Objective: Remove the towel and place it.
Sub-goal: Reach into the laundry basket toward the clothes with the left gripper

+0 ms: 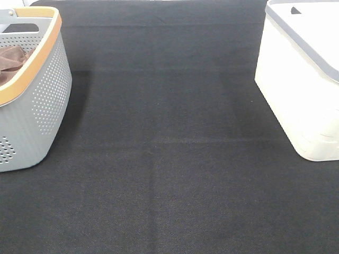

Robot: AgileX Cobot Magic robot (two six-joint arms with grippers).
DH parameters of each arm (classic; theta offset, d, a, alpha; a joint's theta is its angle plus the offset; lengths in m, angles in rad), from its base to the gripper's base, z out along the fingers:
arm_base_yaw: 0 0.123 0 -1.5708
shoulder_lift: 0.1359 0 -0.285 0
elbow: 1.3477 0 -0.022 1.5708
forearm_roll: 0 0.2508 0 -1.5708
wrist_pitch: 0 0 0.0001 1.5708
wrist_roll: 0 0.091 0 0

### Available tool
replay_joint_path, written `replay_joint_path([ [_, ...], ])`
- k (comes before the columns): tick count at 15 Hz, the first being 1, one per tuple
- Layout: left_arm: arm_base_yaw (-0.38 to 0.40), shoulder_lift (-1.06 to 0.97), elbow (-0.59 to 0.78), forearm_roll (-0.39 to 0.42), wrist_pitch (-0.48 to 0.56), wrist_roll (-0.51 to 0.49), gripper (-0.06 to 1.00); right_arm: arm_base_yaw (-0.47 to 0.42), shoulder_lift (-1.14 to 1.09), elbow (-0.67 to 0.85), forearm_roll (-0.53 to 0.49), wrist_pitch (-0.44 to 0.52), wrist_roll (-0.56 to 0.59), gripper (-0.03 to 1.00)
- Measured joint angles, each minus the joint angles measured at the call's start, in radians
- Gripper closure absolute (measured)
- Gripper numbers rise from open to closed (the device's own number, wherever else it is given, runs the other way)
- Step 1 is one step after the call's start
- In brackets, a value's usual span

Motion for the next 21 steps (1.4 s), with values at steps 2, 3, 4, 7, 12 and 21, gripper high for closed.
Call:
replay_joint_path([
  [2,0.0,0.0,0.0,0.0,0.0,0.0,0.27,0.0,0.0,0.0,0.0,0.0,0.0,0.21],
  [3,0.0,0.0,0.0,0.0,0.0,0.0,0.27,0.0,0.0,0.0,0.0,0.0,0.0,0.21],
  [4,0.0,0.0,0.0,0.0,0.0,0.0,0.27,0.0,0.0,0.0,0.0,0.0,0.0,0.21],
  [7,0.0,0.0,0.0,0.0,0.0,0.0,0.27,0.0,0.0,0.0,0.0,0.0,0.0,0.21],
  [12,0.0,0.0,0.0,0.0,0.0,0.0,0.27,0.0,0.0,0.0,0.0,0.0,0.0,0.21],
  [21,0.0,0.0,0.0,0.0,0.0,0.0,0.27,0.0,0.0,0.0,0.0,0.0,0.0,0.21],
])
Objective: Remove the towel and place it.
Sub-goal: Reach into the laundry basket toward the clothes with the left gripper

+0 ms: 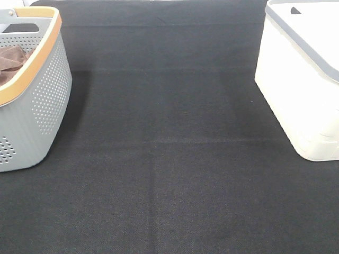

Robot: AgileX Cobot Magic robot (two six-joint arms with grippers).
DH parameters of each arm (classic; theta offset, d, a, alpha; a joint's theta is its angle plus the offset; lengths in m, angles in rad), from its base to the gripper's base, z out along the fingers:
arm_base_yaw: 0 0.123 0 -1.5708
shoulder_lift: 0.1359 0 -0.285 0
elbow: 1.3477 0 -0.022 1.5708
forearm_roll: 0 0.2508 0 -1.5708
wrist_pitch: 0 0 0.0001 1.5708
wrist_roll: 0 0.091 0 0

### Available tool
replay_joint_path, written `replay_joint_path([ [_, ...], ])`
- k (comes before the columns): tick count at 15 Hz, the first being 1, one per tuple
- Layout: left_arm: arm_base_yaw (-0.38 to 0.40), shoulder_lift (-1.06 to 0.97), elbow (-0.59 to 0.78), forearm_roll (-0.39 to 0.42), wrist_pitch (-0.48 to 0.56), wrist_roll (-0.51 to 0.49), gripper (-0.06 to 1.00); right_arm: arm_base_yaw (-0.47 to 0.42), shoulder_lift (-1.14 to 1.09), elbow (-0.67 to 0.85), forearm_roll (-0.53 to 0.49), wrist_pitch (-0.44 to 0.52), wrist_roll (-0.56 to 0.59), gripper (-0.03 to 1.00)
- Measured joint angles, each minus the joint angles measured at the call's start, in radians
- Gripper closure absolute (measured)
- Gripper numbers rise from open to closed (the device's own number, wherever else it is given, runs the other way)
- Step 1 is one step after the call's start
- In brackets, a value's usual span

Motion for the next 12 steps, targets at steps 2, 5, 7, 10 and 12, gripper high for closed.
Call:
replay_joint_path([
  [2,0.0,0.0,0.0,0.0,0.0,0.0,0.27,0.0,0.0,0.0,0.0,0.0,0.0,0.21],
  [5,0.0,0.0,0.0,0.0,0.0,0.0,0.27,0.0,0.0,0.0,0.0,0.0,0.0,0.21],
  [7,0.0,0.0,0.0,0.0,0.0,0.0,0.27,0.0,0.0,0.0,0.0,0.0,0.0,0.21],
  [10,0.0,0.0,0.0,0.0,0.0,0.0,0.27,0.0,0.0,0.0,0.0,0.0,0.0,0.21],
  [12,0.0,0.0,0.0,0.0,0.0,0.0,0.27,0.0,0.0,0.0,0.0,0.0,0.0,0.21],
])
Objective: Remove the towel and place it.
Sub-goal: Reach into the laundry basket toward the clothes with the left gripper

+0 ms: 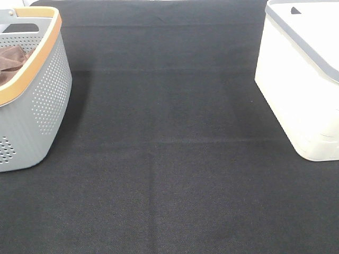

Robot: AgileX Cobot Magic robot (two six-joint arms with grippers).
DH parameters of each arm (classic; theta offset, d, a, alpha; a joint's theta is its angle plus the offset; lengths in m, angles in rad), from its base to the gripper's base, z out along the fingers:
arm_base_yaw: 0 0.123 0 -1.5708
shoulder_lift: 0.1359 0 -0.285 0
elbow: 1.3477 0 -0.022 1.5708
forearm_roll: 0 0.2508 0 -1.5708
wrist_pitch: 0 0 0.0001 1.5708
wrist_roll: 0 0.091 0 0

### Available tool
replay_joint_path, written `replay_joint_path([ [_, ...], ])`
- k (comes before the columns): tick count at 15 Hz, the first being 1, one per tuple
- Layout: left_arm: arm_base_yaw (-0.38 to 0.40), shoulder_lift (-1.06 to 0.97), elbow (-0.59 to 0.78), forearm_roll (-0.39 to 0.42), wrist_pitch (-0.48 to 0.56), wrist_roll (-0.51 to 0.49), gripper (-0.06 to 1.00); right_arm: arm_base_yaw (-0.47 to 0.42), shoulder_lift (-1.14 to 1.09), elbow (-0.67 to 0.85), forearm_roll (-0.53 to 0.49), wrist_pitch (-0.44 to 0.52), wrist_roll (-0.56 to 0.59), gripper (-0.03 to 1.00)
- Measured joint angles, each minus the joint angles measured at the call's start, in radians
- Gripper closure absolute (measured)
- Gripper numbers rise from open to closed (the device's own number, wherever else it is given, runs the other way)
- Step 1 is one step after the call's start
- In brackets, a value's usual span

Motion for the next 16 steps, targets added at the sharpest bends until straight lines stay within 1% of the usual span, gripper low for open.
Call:
replay_joint_path([
  [16,0.0,0.0,0.0,0.0,0.0,0.0,0.27,0.0,0.0,0.0,0.0,0.0,0.0,0.21],
])
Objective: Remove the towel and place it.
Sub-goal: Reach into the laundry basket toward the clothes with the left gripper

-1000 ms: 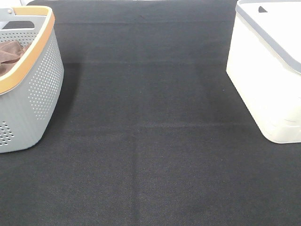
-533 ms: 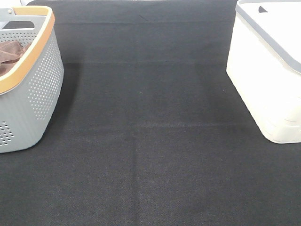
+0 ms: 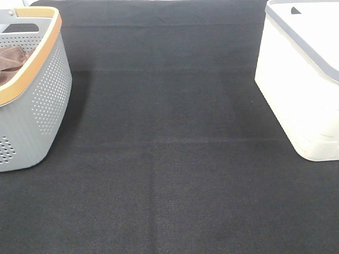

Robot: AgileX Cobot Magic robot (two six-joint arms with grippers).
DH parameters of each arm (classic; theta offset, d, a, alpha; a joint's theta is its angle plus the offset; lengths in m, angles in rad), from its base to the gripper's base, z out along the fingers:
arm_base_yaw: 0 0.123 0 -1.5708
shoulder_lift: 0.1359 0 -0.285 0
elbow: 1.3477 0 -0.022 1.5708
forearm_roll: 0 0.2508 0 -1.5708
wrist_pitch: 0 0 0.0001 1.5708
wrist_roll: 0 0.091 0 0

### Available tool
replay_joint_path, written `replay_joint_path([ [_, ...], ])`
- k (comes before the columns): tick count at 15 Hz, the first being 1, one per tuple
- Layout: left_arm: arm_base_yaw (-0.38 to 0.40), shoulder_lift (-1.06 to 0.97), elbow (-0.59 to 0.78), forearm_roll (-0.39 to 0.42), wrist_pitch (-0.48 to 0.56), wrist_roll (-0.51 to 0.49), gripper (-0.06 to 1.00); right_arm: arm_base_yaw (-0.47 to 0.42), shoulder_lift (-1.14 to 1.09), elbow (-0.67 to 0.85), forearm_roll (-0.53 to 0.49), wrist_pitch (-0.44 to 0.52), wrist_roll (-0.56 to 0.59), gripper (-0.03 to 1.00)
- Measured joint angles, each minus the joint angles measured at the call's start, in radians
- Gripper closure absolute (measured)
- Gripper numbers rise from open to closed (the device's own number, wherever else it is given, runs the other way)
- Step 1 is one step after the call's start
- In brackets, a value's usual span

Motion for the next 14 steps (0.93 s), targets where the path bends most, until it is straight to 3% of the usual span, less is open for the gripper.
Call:
replay_joint_path([
  [7,0.0,0.0,-0.003,-0.001,-0.006,0.0,0.27,0.0,0.0,0.0,0.0,0.0,0.0,0.21],
  [11,0.0,0.045,-0.061,0.026,-0.195,-0.001,0.27,0.0,0.0,0.0,0.0,0.0,0.0,0.21],
  [14,0.0,0.249,-0.141,0.093,-0.269,-0.02,0.27,0.0,0.0,0.0,0.0,0.0,0.0,0.21],
])
